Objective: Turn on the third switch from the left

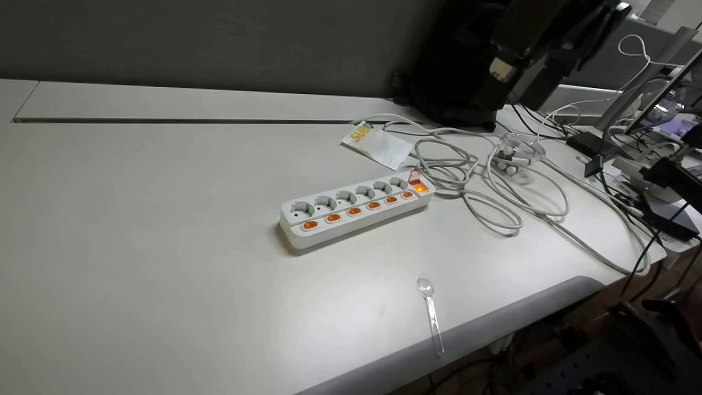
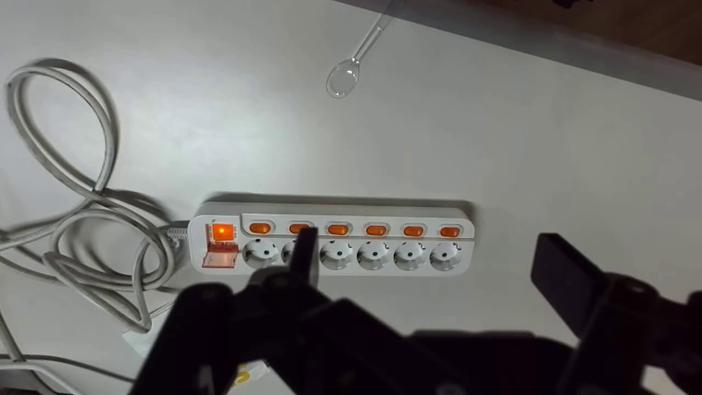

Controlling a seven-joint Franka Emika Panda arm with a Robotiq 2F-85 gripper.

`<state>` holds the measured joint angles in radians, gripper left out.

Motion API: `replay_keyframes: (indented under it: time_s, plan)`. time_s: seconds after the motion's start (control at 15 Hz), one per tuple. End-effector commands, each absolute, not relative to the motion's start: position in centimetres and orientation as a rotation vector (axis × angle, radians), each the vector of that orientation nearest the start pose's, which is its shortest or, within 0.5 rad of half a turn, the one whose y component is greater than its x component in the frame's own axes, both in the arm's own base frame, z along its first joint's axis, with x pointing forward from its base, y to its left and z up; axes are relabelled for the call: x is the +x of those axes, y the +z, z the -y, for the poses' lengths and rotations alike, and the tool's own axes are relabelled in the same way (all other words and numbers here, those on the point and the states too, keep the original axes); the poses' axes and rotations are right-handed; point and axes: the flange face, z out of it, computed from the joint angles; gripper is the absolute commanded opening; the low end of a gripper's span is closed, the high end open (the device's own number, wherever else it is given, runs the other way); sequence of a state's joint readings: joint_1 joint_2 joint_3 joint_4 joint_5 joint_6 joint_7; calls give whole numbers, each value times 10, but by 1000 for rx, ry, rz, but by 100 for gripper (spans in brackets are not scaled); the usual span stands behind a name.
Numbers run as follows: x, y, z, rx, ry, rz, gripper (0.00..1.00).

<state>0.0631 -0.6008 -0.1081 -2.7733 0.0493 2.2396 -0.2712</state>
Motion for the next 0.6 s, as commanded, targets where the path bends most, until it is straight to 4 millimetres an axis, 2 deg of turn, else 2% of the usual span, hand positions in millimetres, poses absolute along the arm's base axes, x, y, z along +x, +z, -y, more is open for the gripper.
replay_keyframes:
  time_s: [0.0, 0.27, 0.53]
  plan:
    - [348, 390, 11, -3032, -117, 325, 100]
    - [361, 391, 5, -3073, -244, 280, 100]
    - [390, 371, -13, -3115, -331, 326, 100]
